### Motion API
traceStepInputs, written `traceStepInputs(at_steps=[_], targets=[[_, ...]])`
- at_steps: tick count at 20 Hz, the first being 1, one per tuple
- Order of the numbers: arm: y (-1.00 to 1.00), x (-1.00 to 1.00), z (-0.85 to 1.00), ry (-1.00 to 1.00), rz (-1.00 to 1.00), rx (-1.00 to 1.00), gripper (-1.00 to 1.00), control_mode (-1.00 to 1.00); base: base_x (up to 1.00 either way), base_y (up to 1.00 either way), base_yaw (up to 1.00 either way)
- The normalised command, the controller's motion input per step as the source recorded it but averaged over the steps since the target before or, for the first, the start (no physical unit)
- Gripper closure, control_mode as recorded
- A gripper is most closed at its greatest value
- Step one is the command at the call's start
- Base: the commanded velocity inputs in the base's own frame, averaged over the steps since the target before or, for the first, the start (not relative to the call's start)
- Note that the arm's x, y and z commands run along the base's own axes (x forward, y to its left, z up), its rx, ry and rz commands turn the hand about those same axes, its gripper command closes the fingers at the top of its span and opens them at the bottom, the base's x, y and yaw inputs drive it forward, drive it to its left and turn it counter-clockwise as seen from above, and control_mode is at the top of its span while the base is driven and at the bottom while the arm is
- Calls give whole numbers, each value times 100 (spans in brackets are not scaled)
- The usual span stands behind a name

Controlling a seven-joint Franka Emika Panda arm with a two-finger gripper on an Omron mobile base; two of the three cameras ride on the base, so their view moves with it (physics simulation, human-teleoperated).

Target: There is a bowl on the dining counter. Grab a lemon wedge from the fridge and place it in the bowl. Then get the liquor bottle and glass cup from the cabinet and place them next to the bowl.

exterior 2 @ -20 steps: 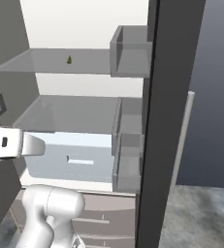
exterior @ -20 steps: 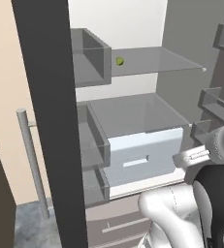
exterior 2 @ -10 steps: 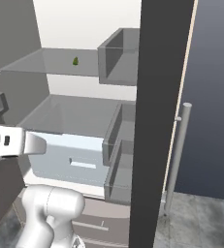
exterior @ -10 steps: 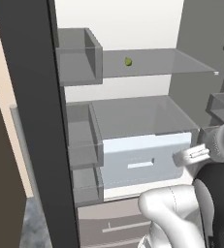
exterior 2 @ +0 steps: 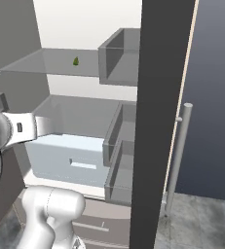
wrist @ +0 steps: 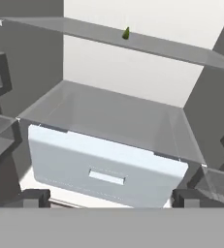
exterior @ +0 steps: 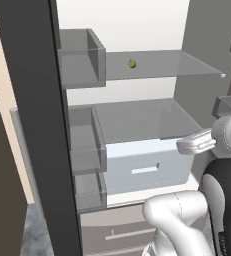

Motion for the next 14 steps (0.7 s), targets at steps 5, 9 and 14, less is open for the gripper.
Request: traceStepInputs(at_steps=[5, 9, 14], targets=[[21, 25, 62, -20, 0, 1, -100, -100, 0, 0, 0], [18, 43, 48, -8, -3, 7, -100, -100, 0, 0, 0], [4, 36, 4, -2, 0, 0, -100, -100, 0, 0, 0]])
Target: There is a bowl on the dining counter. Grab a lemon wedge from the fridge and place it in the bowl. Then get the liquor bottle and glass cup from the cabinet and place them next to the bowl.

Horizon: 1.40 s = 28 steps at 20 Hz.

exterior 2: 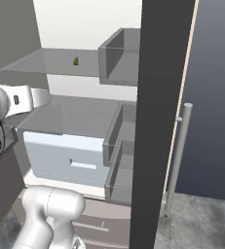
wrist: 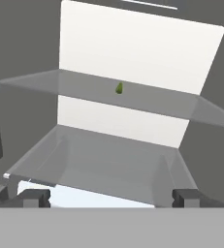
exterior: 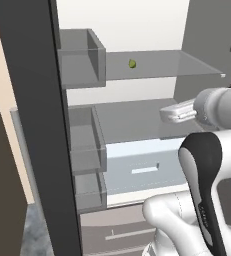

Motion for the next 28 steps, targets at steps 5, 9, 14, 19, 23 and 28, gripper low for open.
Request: traceStepInputs(at_steps=[5, 9, 14, 19, 23, 28], targets=[[0, 6, 0, 0, 0, 0, -100, -100, 0, 0, 0], [0, 0, 0, 0, 0, 0, -100, -100, 0, 0, 0], [0, 12, 11, -9, 4, 2, -100, -100, 0, 0, 0], [0, 39, 20, -6, 8, 2, -100, -100, 0, 0, 0], [0, 44, 6, 0, 3, 6, -100, -100, 0, 0, 0], [-17, 43, 0, 3, 0, 17, -100, -100, 0, 0, 0]])
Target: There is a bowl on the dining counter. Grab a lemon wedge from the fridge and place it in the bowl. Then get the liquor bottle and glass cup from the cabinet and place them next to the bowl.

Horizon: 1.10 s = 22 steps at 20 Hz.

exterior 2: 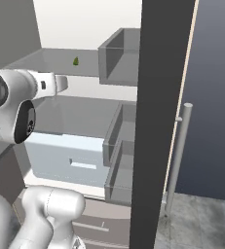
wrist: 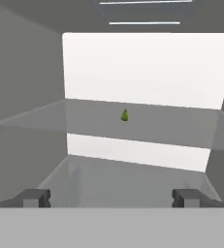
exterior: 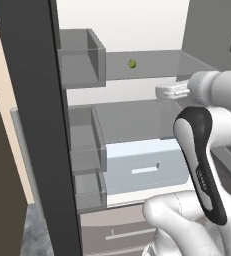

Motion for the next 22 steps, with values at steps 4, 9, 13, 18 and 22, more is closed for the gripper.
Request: traceStepInputs(at_steps=[4, 9, 13, 18, 22], targets=[[-38, 11, 0, 8, 0, 32, -100, -100, 0, 0, 0], [-18, 27, 8, 2, 0, 12, -100, -100, 0, 0, 0], [-2, 23, 8, 0, 0, 0, -100, -100, 0, 0, 0], [0, 37, 6, 0, 0, -3, -100, -100, 0, 0, 0], [0, 33, 7, 0, 0, -6, -100, -100, 0, 0, 0]])
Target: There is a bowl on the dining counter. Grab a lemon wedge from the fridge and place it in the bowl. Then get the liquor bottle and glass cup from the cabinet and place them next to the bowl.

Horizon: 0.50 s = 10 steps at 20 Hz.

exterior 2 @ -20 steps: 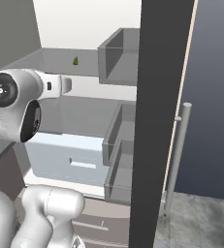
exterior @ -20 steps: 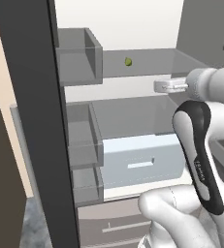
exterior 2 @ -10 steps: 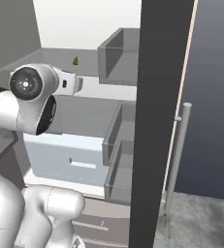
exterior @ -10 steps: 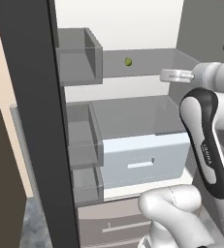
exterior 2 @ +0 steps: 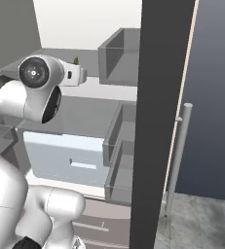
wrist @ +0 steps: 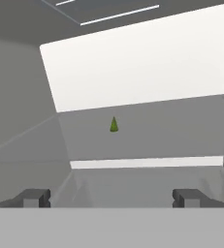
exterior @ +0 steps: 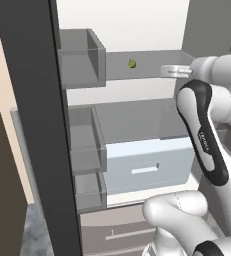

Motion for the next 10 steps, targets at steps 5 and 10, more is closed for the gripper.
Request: traceStepInputs(at_steps=[5, 10], targets=[[0, 37, 2, 0, 0, -5, -100, -100, 0, 0, 0], [3, 43, 0, 1, 0, -3, -100, -100, 0, 0, 0]])
